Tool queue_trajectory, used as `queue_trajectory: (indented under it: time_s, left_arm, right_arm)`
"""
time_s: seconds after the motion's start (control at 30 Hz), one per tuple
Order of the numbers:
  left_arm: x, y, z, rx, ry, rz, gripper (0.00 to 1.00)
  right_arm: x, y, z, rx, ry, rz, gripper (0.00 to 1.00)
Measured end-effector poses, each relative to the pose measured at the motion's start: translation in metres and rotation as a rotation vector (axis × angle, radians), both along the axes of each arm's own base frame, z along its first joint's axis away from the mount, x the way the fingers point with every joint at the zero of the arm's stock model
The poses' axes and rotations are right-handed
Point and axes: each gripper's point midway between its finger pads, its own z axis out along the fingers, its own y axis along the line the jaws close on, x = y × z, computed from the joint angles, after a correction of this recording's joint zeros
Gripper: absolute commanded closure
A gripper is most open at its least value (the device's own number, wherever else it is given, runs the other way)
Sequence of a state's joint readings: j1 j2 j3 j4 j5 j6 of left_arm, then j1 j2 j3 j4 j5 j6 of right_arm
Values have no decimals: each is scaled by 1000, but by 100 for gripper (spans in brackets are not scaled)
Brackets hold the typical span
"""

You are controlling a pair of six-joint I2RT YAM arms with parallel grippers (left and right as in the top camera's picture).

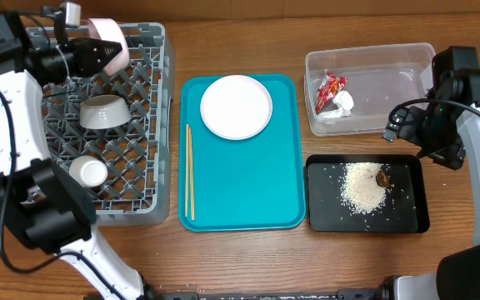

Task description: Sort waste into correct bins and load items into the dishwasher

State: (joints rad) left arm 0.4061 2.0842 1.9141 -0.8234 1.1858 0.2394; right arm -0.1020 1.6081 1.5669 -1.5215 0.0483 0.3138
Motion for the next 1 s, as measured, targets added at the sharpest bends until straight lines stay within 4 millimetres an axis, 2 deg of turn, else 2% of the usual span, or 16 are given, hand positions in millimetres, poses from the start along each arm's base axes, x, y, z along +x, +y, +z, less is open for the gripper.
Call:
queue_trajectory:
  time_s: [0.13, 0.3, 0.47, 0.53, 0.6, 0.63, 0.73, 0.77, 0.83, 0.97, 1.0]
  left_arm:
    - [5, 4, -15, -146, -29, -72, 96]
    - [11, 8, -38, -248, -29, -112, 96]
    - [13, 17, -57, -330, 9, -115, 96]
    - [12, 25, -65, -368, 28, -105, 92]
    - [10, 33, -66, -389, 35, -95, 81]
    - [10, 38, -67, -394, 44, -83, 68]
    - [6, 56, -70, -402, 70, -35, 40]
    - [4, 63, -71, -406, 78, -16, 34]
    - [-3, 81, -75, -427, 127, 38, 30]
    - [-16, 110, -86, -445, 212, 137, 0]
    - [-21, 117, -88, -459, 238, 162, 0]
  right_arm:
    - [0, 0, 0, 0, 0, 0, 0]
    - [0, 0, 0, 0, 1, 1, 0]
    - [-1, 0, 0, 0, 3, 0, 0]
    - [-1, 0, 0, 1, 6, 1, 0]
    - [-1, 0, 0, 1, 6, 1, 0]
    - [-1, 0, 0, 1, 5, 0, 0]
    - [-1, 0, 0, 1, 6, 0, 0]
    - [-1, 0, 0, 1, 6, 0, 0]
    - [-2, 0, 0, 0, 7, 1, 0]
    - [-2, 0, 0, 1, 9, 1, 0]
    - [-2, 0, 0, 1, 9, 1, 0]
